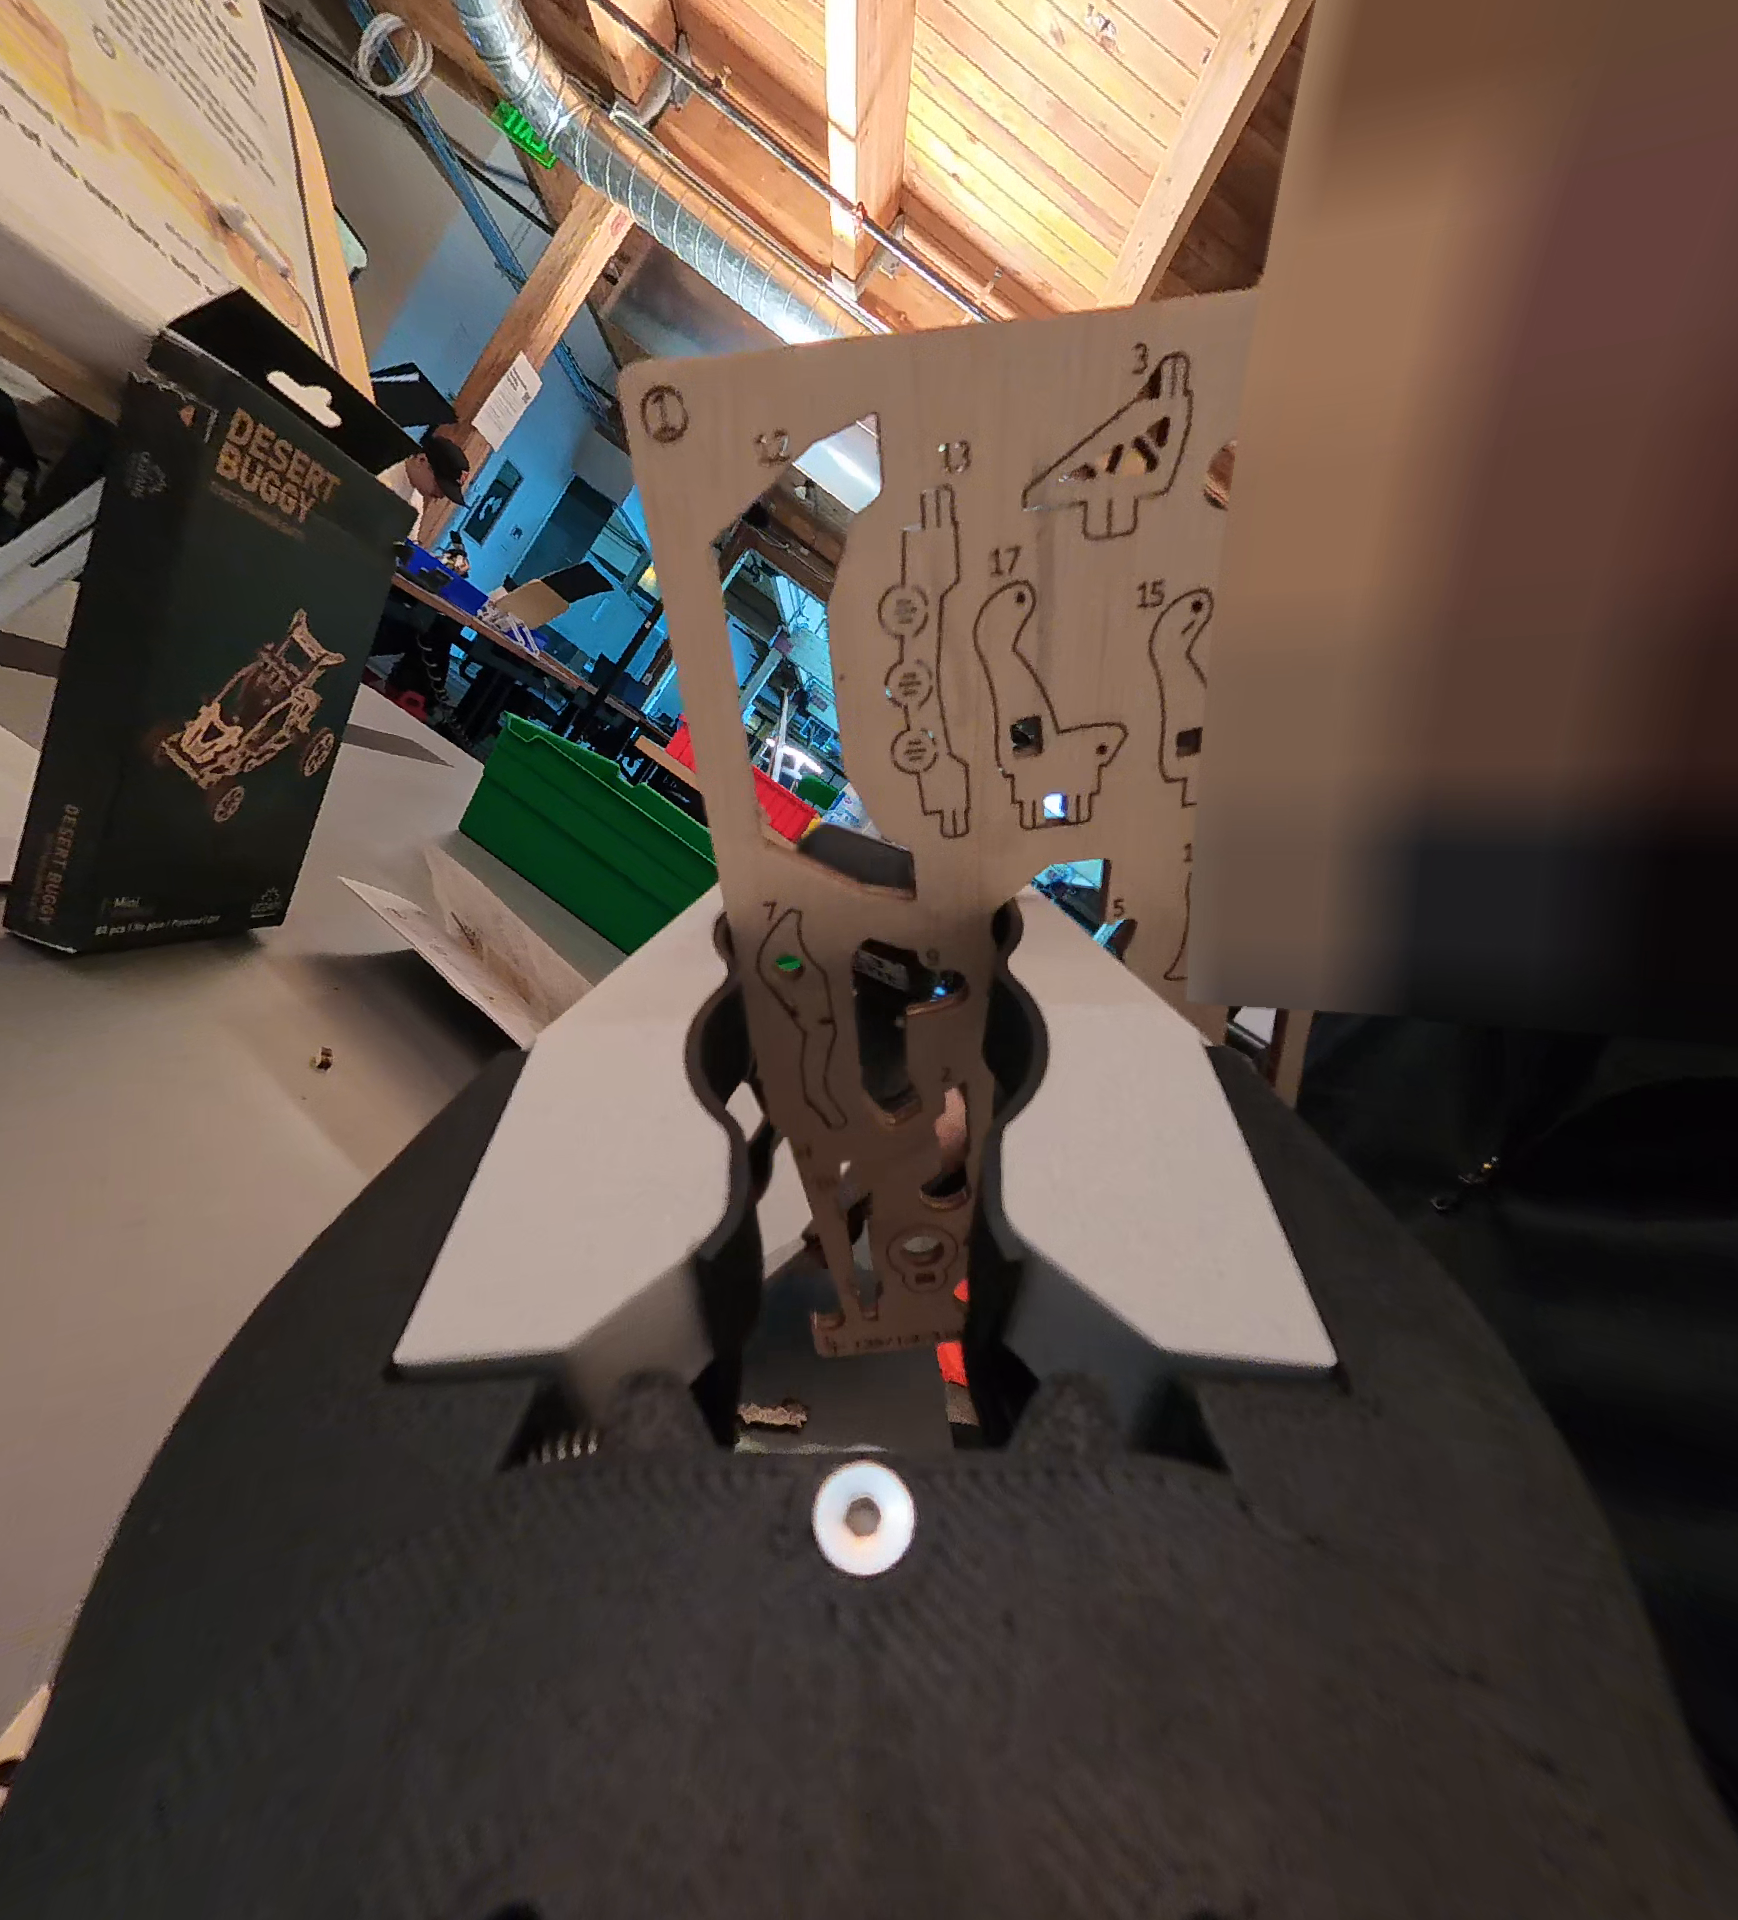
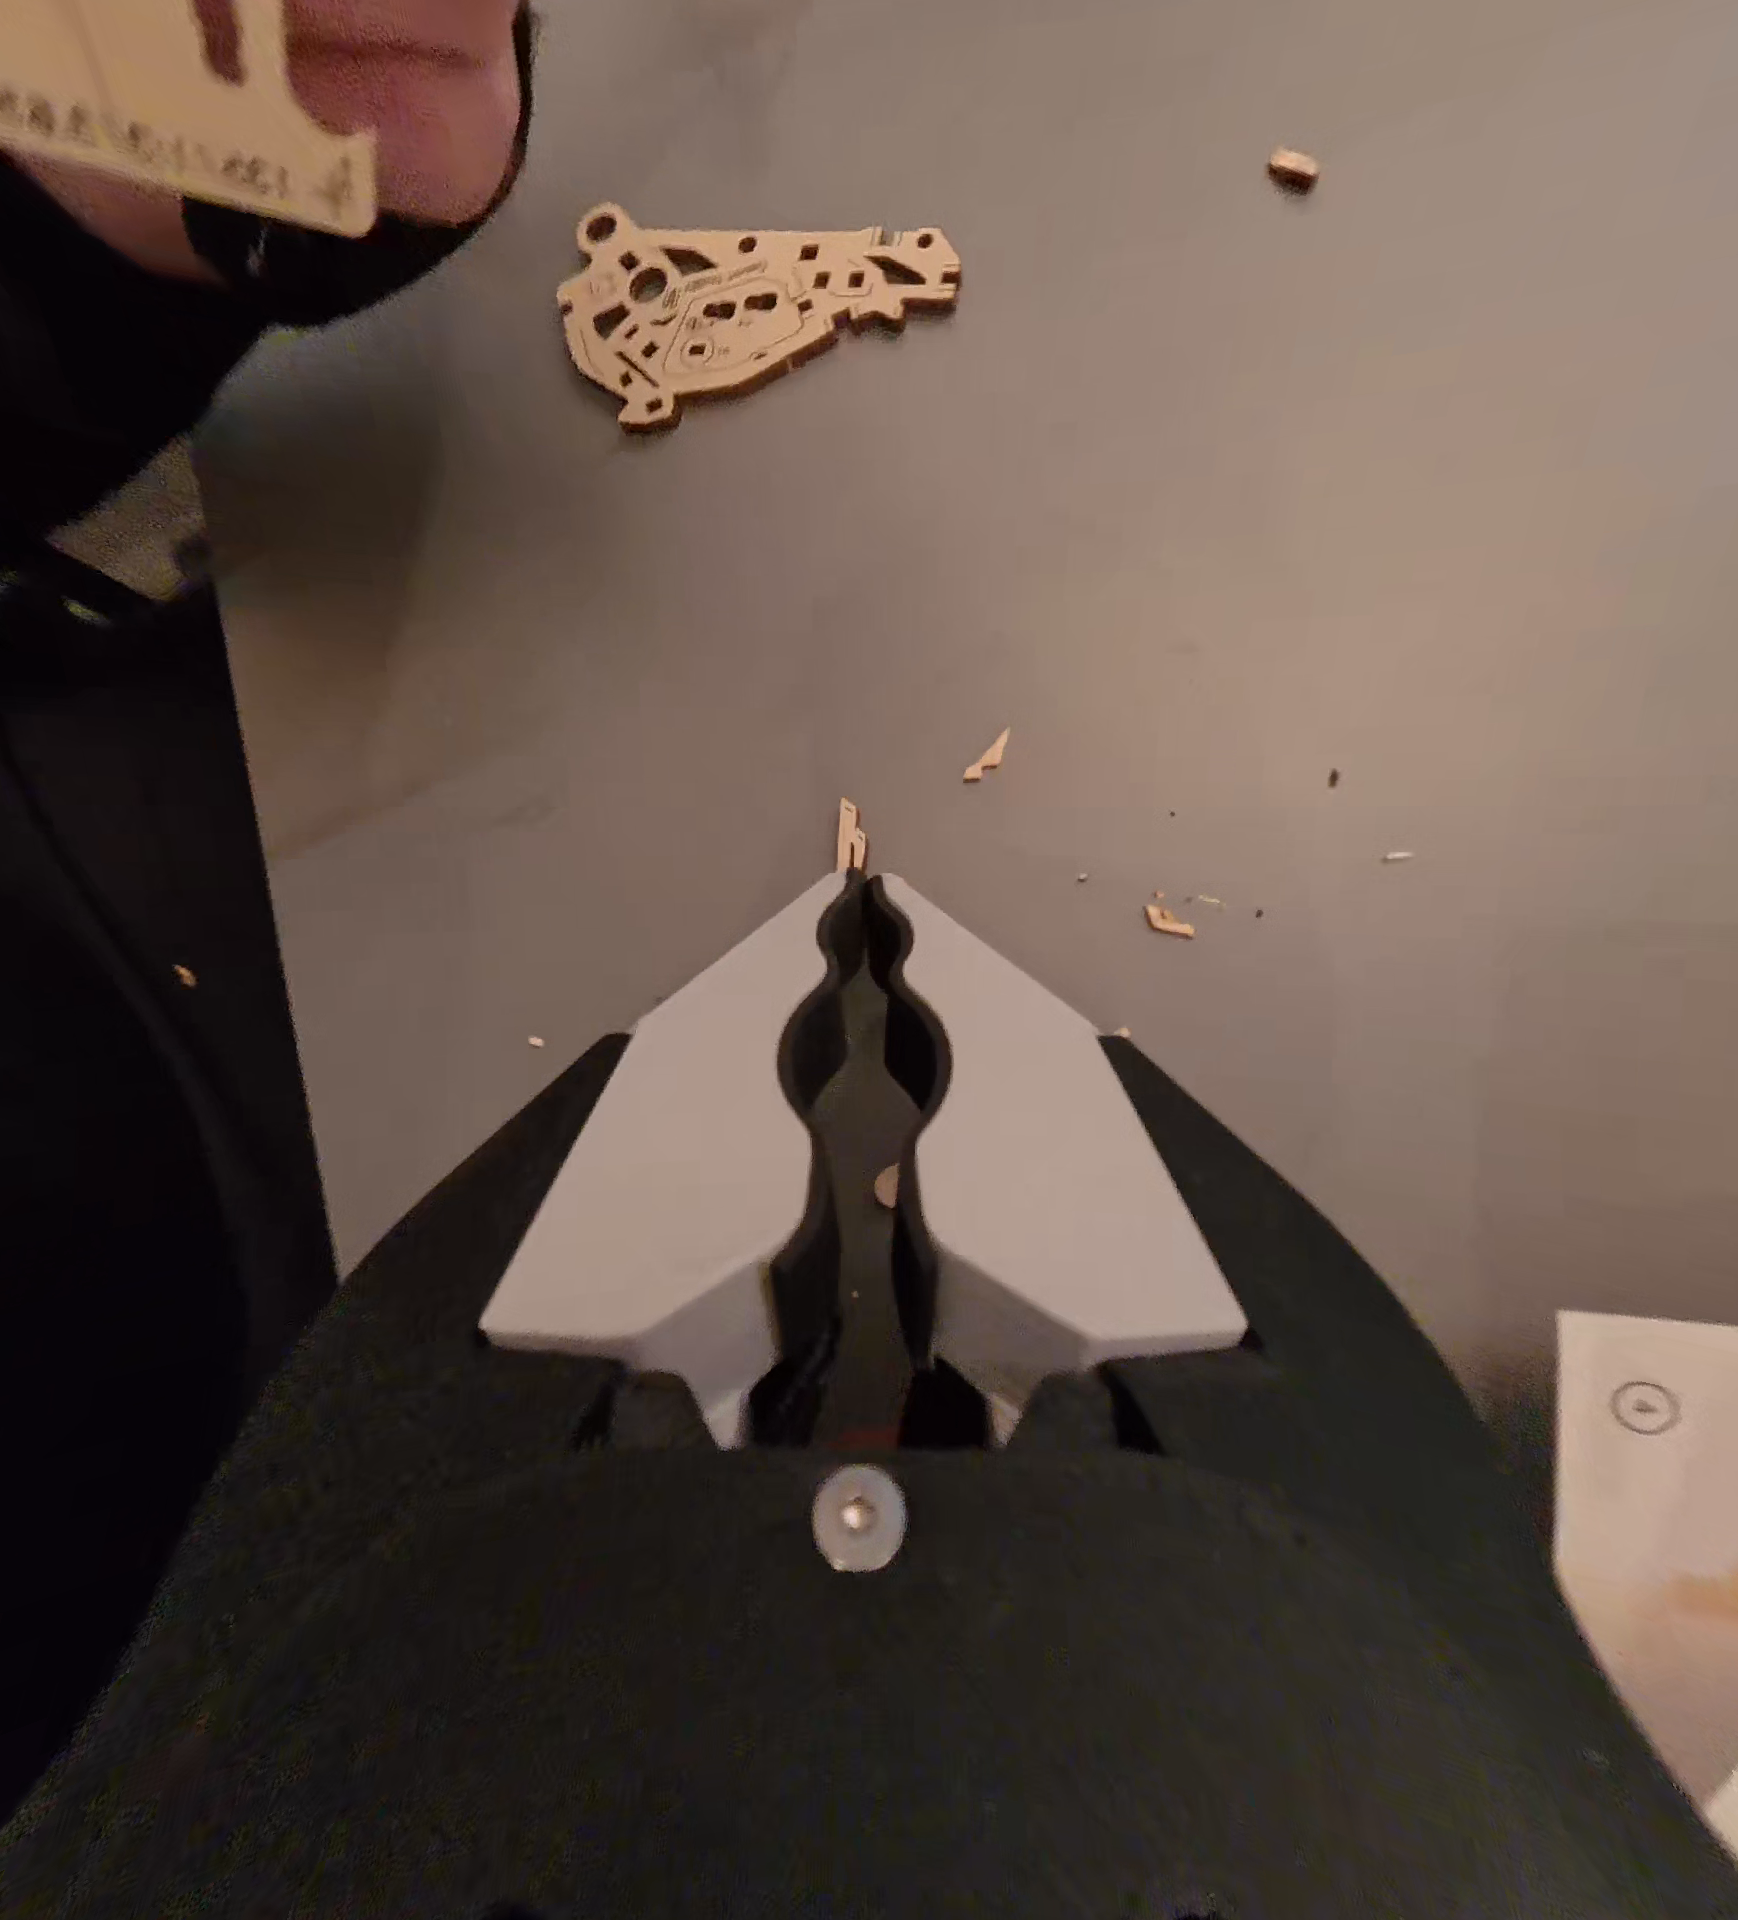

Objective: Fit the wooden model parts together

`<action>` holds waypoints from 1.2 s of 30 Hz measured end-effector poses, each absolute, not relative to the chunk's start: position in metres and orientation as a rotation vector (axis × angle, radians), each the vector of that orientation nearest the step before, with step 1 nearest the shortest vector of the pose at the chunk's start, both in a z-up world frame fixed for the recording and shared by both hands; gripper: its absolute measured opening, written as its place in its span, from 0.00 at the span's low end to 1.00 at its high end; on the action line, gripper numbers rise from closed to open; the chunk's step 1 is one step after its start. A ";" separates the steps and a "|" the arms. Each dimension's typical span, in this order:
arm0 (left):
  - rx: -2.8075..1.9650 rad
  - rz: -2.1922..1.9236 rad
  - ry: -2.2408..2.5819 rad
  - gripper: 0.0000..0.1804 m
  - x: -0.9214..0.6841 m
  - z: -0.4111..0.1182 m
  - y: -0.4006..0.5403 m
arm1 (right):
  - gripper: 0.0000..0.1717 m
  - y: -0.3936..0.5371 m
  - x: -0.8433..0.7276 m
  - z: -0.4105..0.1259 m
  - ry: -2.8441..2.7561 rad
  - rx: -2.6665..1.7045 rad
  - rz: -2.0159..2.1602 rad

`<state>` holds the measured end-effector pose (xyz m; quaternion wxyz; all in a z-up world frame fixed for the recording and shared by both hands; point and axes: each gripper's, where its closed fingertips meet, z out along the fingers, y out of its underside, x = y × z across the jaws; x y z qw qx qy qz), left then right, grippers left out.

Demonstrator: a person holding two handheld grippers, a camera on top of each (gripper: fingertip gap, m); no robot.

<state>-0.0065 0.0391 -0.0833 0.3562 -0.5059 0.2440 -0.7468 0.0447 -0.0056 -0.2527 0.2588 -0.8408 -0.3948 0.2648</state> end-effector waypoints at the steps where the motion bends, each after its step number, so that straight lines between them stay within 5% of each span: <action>1: -1.306 -1.930 0.630 0.22 -0.006 -0.083 0.039 | 0.00 -0.005 0.045 -0.253 -1.050 -2.294 0.742; 18: -0.976 -2.287 0.468 0.23 -0.010 -0.057 0.026 | 0.06 -0.011 0.050 -0.118 -0.867 -1.856 0.856; 28: -0.750 -2.418 0.472 0.22 -0.002 -0.035 0.010 | 0.20 -0.036 0.002 -0.106 -0.627 -1.760 1.480; 36: -0.682 -2.503 0.624 0.23 0.008 -0.014 -0.020 | 0.05 -0.063 -0.013 -0.079 -0.550 -1.489 1.964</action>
